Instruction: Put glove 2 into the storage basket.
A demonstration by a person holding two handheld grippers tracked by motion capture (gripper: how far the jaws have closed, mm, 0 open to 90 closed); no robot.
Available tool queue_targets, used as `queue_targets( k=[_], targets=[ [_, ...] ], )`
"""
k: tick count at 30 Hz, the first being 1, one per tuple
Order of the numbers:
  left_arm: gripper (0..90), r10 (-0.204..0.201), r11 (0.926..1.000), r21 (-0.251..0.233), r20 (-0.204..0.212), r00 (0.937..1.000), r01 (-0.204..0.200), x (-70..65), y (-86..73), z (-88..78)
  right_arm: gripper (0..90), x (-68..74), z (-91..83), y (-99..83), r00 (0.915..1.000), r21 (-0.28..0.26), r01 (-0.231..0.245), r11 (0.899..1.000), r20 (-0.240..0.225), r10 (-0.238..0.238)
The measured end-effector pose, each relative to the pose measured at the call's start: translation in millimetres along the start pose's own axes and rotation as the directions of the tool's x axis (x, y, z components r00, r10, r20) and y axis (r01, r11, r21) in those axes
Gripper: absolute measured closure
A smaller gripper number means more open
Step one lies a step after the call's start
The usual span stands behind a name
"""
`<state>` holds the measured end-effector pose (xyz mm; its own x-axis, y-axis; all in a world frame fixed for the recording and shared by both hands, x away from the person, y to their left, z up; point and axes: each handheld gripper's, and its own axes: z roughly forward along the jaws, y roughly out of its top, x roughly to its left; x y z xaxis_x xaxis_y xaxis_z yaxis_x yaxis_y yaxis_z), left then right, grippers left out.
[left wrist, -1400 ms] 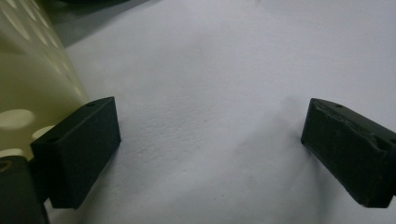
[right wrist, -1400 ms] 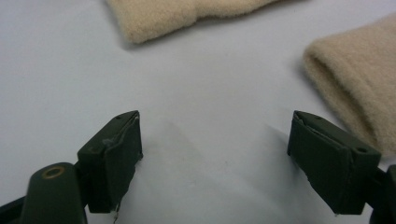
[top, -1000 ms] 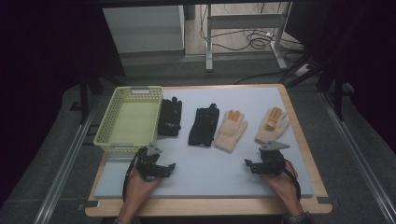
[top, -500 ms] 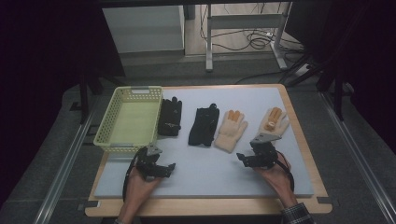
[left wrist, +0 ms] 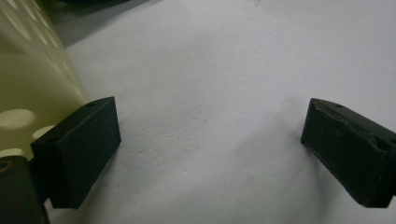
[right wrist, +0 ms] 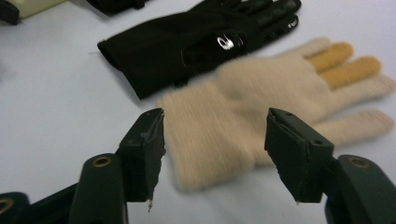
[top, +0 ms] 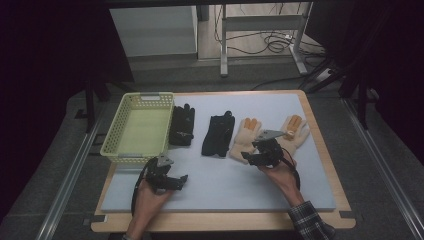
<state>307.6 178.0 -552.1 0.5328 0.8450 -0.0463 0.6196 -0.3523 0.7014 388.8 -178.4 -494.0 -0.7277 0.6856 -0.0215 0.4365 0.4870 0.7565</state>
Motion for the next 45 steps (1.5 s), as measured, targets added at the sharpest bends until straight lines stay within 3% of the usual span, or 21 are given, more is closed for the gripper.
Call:
queue_targets(
  k=[9, 15, 18, 22, 27, 33, 34, 37, 40, 41, 42, 45],
  targets=[
    [4.8, 0.000, 1.0000, 0.000, 0.000, 1.0000, 0.000, 0.1, 0.0, 0.0, 39.9, 6.1, 30.2, 29.2, 0.9992, 0.011, 0.039, 0.999, -0.011, -0.039],
    [4.8, 0.000, 1.0000, 0.000, 0.000, 1.0000, 0.000, 0.1, 0.0, 0.0, 58.4, 5.1, 50.4, 45.3, 0.9972, 0.031, 0.073, 0.997, 0.013, -0.074],
    [4.8, 0.000, 1.0000, 0.000, 0.001, 1.0000, 0.000, 0.1, 0.0, 0.0, 61.0, 3.2, 59.6, 52.3, 0.9973, 0.035, 0.072, 0.997, 0.014, -0.073],
    [4.8, -0.001, 1.0000, 0.001, 0.001, 1.0000, 0.001, 0.1, 0.0, 0.1, 48.7, 1.2, 73.3, 59.9, 0.9984, 0.037, 0.056, 0.998, -0.002, -0.056],
    [4.8, 0.000, 1.0000, 0.002, 0.001, 1.0000, 0.000, 0.2, 0.0, 0.1, 32.6, -0.4, 94.1, 65.8, 0.9994, 0.057, 0.032, 0.998, 0.015, -0.033],
    [4.8, -0.001, 1.0000, 0.001, 0.002, 1.0000, 0.001, 0.1, 0.1, 0.2, 27.3, -4.0, 117.6, 69.6, 0.9991, 0.106, 0.035, 0.994, 0.022, -0.037],
    [4.8, -0.001, 1.0000, 0.001, 0.002, 1.0000, 0.001, 0.1, 0.1, 0.2, 29.6, -4.7, 119.3, 69.7, 0.9996, 0.106, 0.023, 0.994, 0.015, -0.025],
    [4.8, -0.001, 1.0000, 0.001, 0.001, 1.0000, 0.001, 0.1, 0.1, 0.2, 49.2, -6.2, 121.0, 69.3, 0.9987, 0.123, -0.015, 0.992, -0.047, 0.021],
    [4.8, -0.001, 1.0000, 0.001, 0.001, 1.0000, 0.001, 0.0, 0.1, 0.3, 62.2, -5.6, 120.7, 68.3, 0.9971, 0.131, -0.031, 0.991, -0.066, 0.040],
    [4.8, -0.001, 1.0000, 0.001, 0.001, 1.0000, 0.001, 0.0, 0.1, 0.3, 74.1, -5.3, 120.0, 68.5, 0.9965, 0.141, -0.034, 0.989, -0.071, 0.044],
    [4.8, -0.001, 1.0000, 0.001, 0.001, 1.0000, 0.001, 0.0, 0.1, 0.3, 78.8, -4.4, 119.6, 68.3, 0.9953, 0.144, -0.025, 0.989, -0.089, 0.038],
    [4.8, 0.000, 1.0000, 0.002, 0.000, 1.0000, 0.000, 0.1, 0.1, 0.2, 85.8, -1.0, 118.3, 69.5, 0.9976, 0.145, -0.015, 0.989, -0.064, 0.025]
  ],
)
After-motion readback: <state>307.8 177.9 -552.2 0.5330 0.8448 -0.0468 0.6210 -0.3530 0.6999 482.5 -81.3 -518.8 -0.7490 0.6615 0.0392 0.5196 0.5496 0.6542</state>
